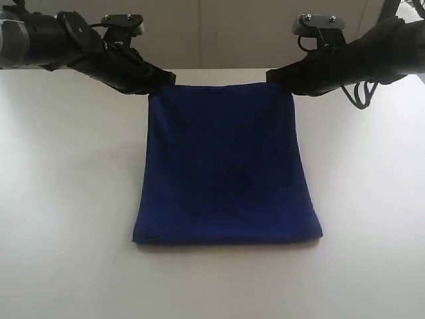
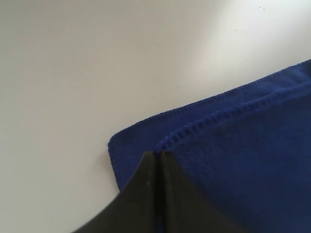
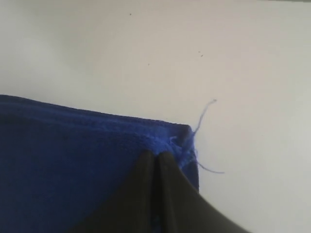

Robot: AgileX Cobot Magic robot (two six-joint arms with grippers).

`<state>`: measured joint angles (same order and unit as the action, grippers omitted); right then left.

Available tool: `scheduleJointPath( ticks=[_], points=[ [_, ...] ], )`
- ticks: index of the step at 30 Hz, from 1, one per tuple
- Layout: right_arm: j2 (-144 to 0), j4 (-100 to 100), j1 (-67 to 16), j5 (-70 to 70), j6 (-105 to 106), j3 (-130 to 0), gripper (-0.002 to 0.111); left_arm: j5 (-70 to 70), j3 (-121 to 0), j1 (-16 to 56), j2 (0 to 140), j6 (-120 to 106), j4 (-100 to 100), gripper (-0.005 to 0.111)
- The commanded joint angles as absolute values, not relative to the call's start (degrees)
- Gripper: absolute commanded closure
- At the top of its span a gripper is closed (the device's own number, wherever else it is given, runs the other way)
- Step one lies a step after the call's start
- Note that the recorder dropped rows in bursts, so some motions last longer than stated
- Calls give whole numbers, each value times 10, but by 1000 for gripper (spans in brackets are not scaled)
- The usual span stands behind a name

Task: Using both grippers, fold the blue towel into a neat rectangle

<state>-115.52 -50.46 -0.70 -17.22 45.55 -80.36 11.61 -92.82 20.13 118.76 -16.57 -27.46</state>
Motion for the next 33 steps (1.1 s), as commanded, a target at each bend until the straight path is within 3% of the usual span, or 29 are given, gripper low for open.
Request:
scheduleJointPath(
  ticks=[1, 14, 33],
  points=[
    [-1160, -503, -6, -133, 463, -806, 108, 85, -927, 201, 1204, -167, -278, 107],
    [-1250, -504, -6, -101, 463, -806, 108, 33, -927, 201, 1281, -167, -278, 107],
    [-1233, -505, -6, -41, 466, -814, 108, -20, -927, 201, 1257, -166, -279, 107]
  ],
)
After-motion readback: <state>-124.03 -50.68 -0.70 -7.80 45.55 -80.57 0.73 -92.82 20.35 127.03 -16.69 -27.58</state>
